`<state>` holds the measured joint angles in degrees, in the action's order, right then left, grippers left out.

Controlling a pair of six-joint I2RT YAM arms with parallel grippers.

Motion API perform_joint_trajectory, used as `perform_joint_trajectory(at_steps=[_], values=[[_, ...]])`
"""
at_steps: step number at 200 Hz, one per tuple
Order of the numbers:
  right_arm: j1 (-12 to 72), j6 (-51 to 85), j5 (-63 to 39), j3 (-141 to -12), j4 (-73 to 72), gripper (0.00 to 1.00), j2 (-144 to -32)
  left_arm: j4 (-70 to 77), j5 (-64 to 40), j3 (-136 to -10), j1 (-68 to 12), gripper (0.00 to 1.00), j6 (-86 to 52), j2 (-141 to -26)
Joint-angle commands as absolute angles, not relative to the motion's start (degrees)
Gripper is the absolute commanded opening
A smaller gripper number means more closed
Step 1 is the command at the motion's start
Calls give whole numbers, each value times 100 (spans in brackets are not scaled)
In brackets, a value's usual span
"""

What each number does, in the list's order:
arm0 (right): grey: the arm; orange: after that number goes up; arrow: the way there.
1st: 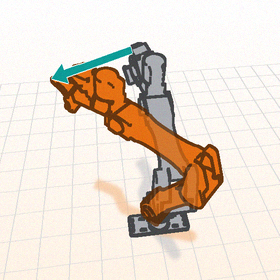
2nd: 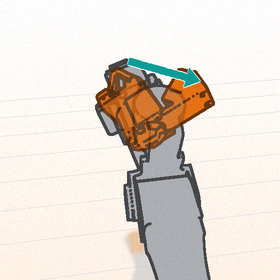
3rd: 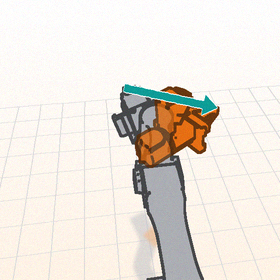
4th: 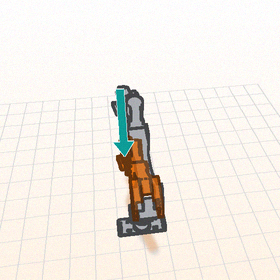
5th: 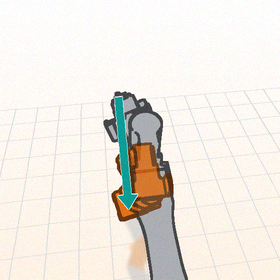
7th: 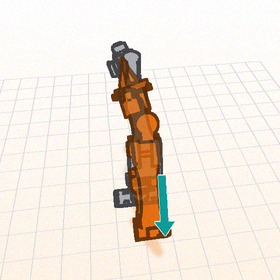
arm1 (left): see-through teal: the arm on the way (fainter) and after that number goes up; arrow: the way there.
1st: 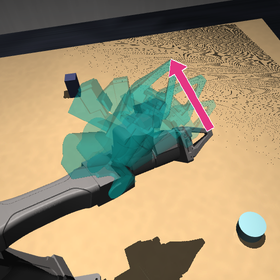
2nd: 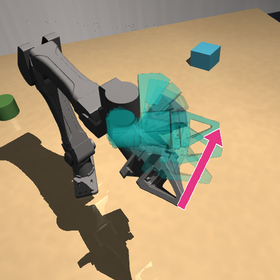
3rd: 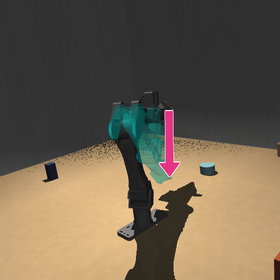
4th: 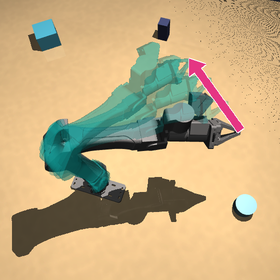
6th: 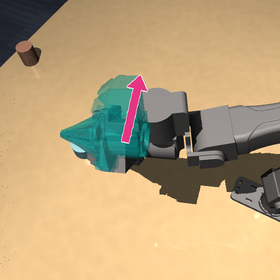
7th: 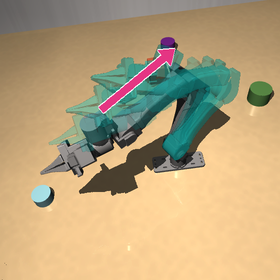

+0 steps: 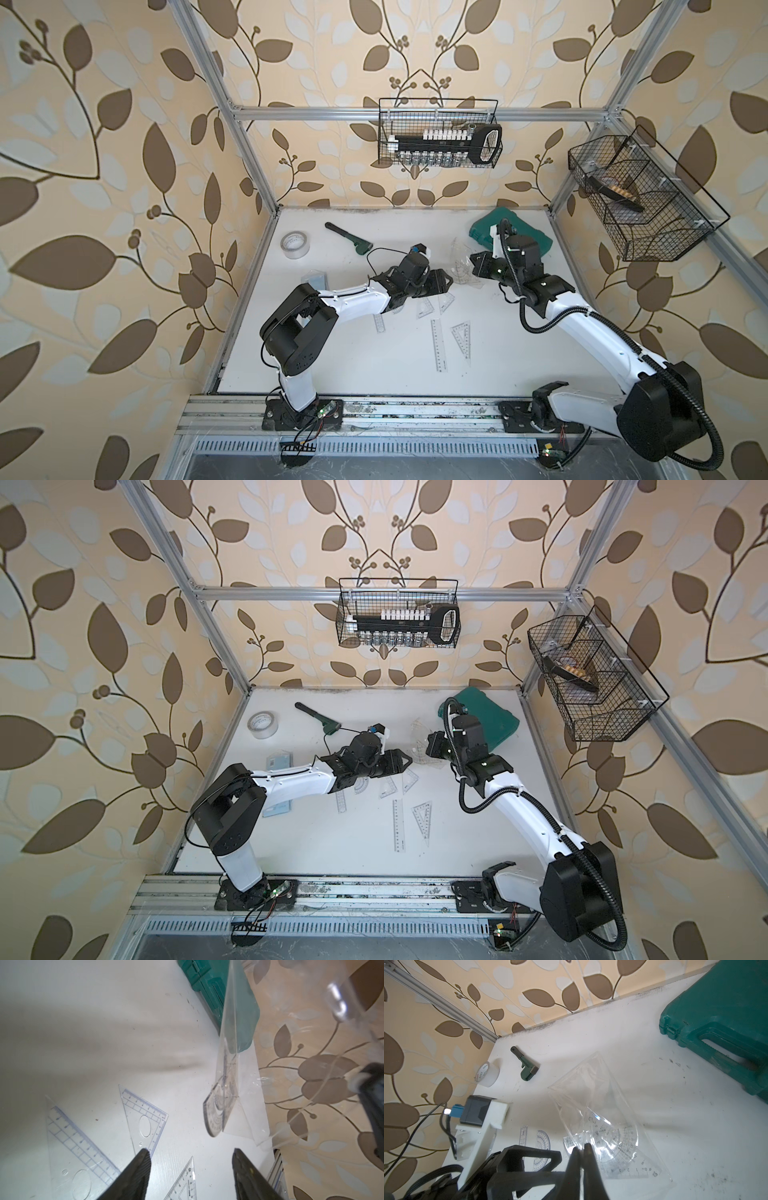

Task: Open the ruler set and take out the ruler
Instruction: Take out the ruler from the ruler set bag.

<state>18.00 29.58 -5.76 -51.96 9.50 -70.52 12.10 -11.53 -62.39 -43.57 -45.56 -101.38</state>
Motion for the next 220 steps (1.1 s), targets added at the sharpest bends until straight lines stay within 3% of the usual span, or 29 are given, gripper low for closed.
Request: perform_joint_trajectory(at_steps=[1, 26, 76, 138, 184, 220], values=[[1835, 2995, -665, -5367, 966, 0, -6943, 1759, -1095, -6315, -4418, 64, -4438, -10124], [1835, 2989, -668, -5369, 984, 0, -6926, 1946, -1052, -6292, -4429, 62, -4447, -10174], [1834, 2957, -642, -5412, 1028, 0, -6917, 2009, -1146, -6403, -4439, 35, -4452, -10285], [1829, 2962, -689, -5443, 1049, 0, -6930, 2105, -1115, -6423, -4438, 36, -4421, -10350], [1830, 2970, -668, -5412, 1046, 0, -6899, 2177, -1123, -6427, -4443, 21, -4403, -10374], [1830, 2970, -681, -5379, 1037, 0, -6916, 2366, -1099, -6337, -4447, 18, -4412, -10371]])
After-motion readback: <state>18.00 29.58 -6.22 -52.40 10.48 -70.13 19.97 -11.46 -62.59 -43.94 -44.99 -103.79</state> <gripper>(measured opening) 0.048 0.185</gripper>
